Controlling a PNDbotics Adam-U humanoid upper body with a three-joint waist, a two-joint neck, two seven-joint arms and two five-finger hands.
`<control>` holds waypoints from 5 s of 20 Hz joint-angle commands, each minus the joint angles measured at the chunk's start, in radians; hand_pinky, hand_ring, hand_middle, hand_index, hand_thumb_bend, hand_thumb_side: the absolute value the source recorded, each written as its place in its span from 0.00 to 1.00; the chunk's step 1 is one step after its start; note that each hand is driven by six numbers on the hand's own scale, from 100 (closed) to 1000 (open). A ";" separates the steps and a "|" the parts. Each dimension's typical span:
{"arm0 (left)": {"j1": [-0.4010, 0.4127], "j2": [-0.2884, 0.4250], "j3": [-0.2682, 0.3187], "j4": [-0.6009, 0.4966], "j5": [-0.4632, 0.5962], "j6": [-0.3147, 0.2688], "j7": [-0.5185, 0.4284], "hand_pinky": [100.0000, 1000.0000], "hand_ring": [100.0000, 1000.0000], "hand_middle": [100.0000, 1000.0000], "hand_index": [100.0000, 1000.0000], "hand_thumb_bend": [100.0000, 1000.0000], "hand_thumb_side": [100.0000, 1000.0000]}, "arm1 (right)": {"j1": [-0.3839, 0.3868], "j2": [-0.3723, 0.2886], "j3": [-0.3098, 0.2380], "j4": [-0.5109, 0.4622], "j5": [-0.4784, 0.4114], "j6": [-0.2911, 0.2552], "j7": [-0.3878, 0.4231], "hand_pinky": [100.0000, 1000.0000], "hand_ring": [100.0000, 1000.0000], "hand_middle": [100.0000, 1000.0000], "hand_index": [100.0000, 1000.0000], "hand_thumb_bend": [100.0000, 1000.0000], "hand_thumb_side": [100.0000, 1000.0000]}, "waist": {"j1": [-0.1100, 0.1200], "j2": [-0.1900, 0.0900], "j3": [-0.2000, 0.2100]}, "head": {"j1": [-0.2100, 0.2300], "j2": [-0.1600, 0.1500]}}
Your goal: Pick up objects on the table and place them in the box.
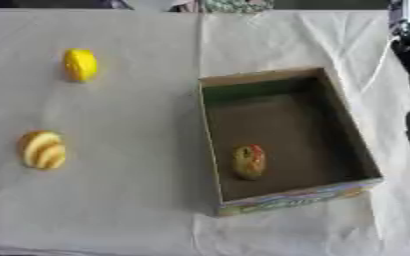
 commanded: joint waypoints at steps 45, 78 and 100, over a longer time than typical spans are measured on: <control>-0.453 -0.189 -0.425 0.542 -0.144 -0.133 -0.404 0.75 0.81 0.76 0.88 0.59 0.00 | -0.033 0.016 0.017 -0.015 -0.042 0.013 0.042 0.87 0.75 0.64 0.73 0.00 0.50 | 0.029 0.012 -0.053 | 0.061 0.004; -0.661 -0.354 -0.365 0.199 -0.062 -0.078 -0.303 0.53 0.46 0.45 0.53 0.41 0.00 | -0.049 0.014 0.004 -0.015 -0.065 -0.019 0.009 0.86 0.75 0.64 0.74 0.00 0.50 | 0.005 -0.032 -0.042 | 0.091 0.005; -0.872 -0.862 -0.460 0.591 -0.257 -0.046 -0.366 0.57 0.49 0.49 0.59 0.23 0.00 | -0.099 -0.045 -0.059 -0.015 -0.034 -0.086 -0.066 0.86 0.75 0.65 0.74 0.00 0.50 | 0.002 -0.019 -0.068 | 0.134 -0.013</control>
